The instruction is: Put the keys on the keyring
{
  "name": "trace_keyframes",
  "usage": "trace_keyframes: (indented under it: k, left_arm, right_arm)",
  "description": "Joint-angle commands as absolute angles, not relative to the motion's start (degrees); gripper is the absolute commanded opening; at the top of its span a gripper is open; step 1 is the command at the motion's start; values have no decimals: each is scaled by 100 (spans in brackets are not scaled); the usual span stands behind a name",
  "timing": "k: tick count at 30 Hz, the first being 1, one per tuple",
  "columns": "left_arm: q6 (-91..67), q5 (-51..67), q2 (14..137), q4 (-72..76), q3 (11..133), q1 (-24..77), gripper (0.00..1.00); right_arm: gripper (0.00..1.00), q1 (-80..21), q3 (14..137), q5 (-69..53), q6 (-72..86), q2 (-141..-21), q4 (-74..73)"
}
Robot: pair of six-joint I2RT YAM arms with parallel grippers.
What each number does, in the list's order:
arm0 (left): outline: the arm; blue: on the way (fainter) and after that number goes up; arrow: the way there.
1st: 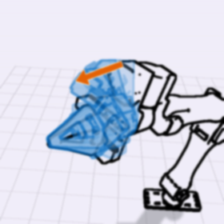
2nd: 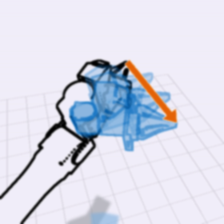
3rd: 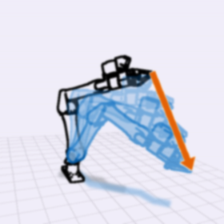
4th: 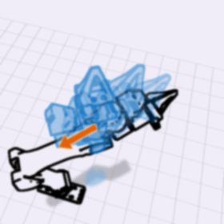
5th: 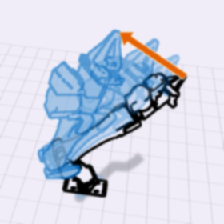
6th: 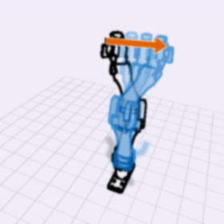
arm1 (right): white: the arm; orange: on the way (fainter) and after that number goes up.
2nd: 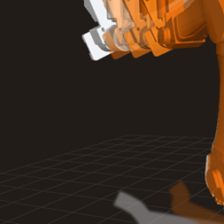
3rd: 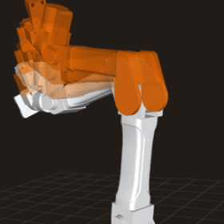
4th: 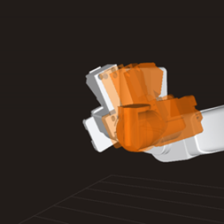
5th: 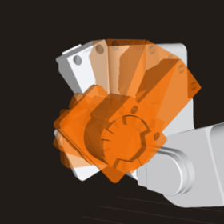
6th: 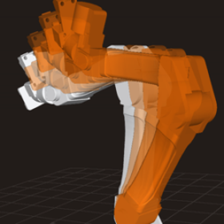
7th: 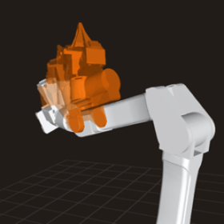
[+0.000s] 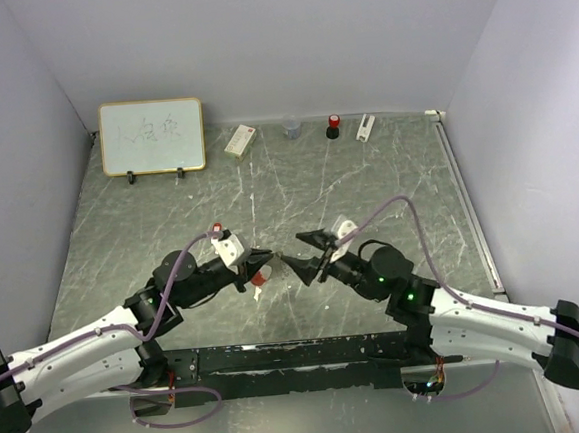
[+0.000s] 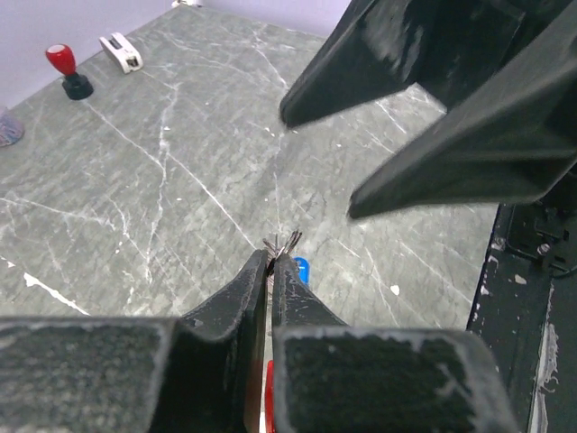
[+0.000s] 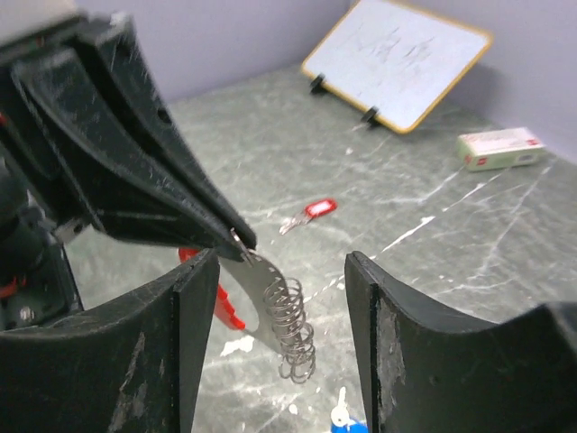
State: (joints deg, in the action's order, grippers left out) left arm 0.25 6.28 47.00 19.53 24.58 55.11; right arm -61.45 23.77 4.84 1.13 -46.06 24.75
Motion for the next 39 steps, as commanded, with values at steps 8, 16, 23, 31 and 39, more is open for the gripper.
trace_keyframes:
  k: [8, 16, 23, 31, 39]
  left_arm:
    - [70, 408, 4434, 2860, 2087, 5520, 7]
    - [-220, -50, 4535, 2783, 2276, 5520, 7]
    - [-788, -900, 4517, 2632, 2350, 5523, 7]
    - [-1209, -1771, 3983, 2064, 2335, 5502, 7]
    - [-1231, -1970, 3681, 1943, 2200, 5506, 7]
  right_arm:
    - [62, -6106, 2584, 2703, 794, -3274, 1661]
    - [62, -6105, 3223, 3364, 1245, -4385, 448]
    - [64, -5984, 3778, 3396, 2444, -5883, -637]
    - [55, -5429, 3382, 2246, 3243, -6669, -616]
    - [43, -5029, 2793, 1378, 3483, -6996, 292]
